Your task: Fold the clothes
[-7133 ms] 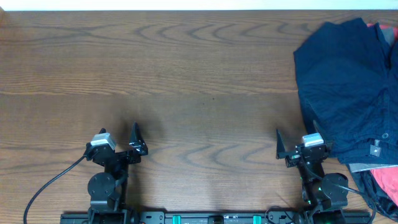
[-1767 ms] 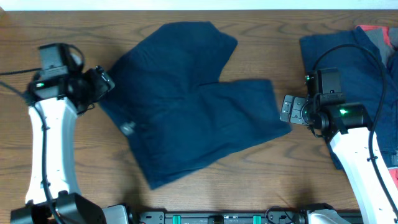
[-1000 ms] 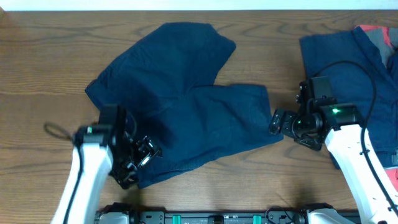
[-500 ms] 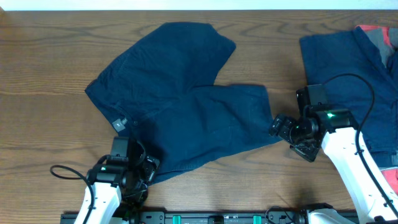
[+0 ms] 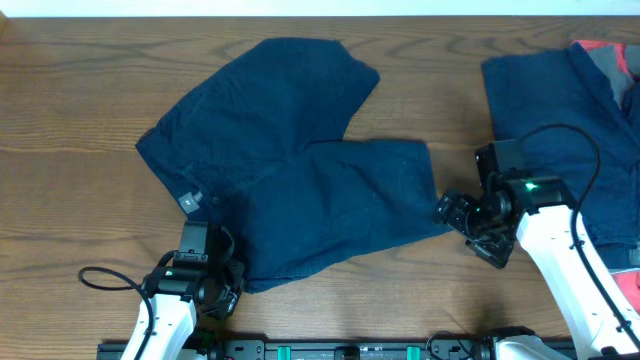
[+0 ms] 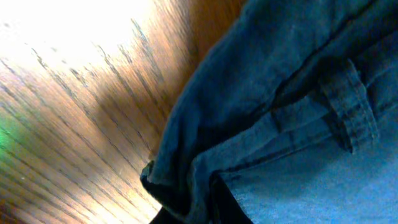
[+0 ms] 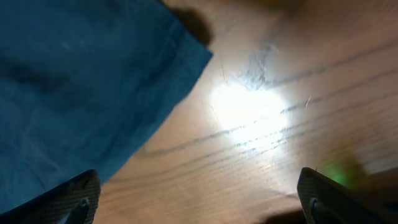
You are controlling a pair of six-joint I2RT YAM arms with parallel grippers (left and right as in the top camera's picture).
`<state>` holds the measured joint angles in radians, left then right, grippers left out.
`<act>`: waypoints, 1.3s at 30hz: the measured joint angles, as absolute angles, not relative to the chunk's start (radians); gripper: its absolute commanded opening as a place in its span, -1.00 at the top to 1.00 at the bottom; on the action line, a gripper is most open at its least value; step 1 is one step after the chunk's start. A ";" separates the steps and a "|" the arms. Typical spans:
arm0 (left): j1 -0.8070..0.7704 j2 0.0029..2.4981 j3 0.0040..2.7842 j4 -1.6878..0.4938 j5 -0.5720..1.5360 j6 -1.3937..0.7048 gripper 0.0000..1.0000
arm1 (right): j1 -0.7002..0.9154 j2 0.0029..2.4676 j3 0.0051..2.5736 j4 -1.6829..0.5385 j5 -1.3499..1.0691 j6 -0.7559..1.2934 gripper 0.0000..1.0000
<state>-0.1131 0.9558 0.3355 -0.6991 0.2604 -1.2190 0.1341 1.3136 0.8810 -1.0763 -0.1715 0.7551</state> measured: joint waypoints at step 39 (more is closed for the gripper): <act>-0.165 0.871 0.784 -1.202 0.433 -0.696 0.88 | -0.087 1.104 0.955 -1.045 -0.216 0.640 0.98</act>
